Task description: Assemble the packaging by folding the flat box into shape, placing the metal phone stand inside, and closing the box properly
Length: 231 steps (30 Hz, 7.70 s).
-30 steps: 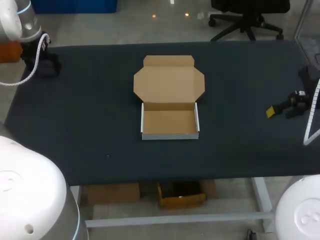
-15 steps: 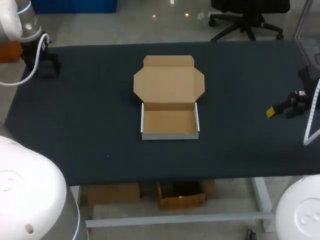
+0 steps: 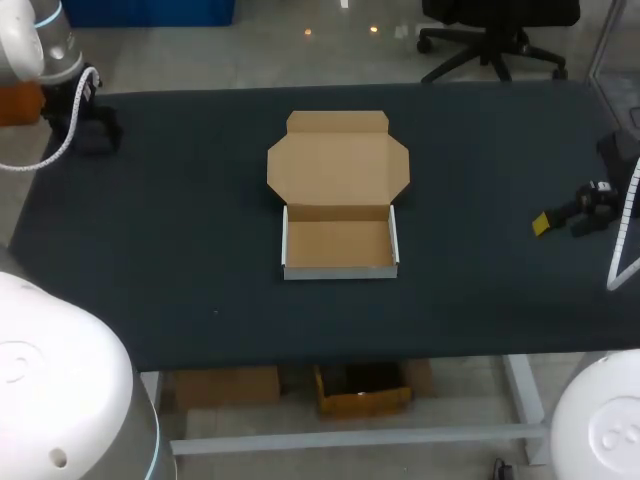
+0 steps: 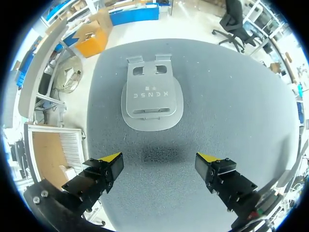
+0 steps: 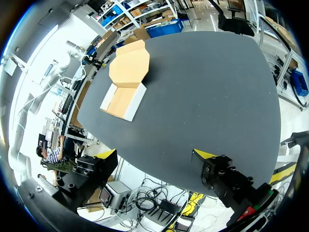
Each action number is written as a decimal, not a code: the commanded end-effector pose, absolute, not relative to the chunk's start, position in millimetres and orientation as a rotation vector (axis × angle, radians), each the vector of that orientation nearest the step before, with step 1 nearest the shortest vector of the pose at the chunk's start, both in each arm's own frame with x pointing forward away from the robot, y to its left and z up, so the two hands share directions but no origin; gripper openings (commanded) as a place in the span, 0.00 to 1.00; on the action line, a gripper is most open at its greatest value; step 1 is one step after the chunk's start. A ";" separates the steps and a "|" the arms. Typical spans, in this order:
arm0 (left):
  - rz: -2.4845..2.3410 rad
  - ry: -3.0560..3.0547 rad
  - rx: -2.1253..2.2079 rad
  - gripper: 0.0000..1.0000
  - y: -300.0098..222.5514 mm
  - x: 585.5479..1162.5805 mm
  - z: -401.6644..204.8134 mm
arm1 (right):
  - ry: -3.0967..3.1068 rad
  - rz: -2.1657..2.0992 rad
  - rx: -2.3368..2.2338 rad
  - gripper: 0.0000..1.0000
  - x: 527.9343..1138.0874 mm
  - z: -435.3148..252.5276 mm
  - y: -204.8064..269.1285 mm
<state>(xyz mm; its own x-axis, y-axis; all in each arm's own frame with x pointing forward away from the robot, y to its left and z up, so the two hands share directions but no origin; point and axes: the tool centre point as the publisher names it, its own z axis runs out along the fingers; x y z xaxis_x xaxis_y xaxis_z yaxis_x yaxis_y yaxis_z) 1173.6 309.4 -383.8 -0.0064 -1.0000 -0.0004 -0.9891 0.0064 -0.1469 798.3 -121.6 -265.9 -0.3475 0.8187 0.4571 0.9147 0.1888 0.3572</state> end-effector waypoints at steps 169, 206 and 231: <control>-0.136 2.126 -2.072 0.00 319.6 1255.9 -400.6 | -2.288 -0.875 -1.685 1.00 797.7 -264.0 -122.5; -0.213 2.142 -1.994 0.00 320.5 1201.5 -352.8 | -2.350 -0.950 -1.617 1.00 798.0 -261.4 -124.6; -0.262 2.259 -1.847 0.00 262.9 1136.2 -315.1 | -2.708 -1.320 -0.825 1.00 789.2 -234.5 -126.5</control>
<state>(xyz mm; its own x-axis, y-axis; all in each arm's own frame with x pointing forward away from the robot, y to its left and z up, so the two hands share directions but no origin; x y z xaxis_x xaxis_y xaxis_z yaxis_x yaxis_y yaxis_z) 1158.7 267.9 -324.1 -0.1953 -0.9805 -0.0237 -0.9646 0.1964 -0.1760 786.6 -122.4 -236.1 -0.8513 0.4794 0.2133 0.4666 0.5056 0.7257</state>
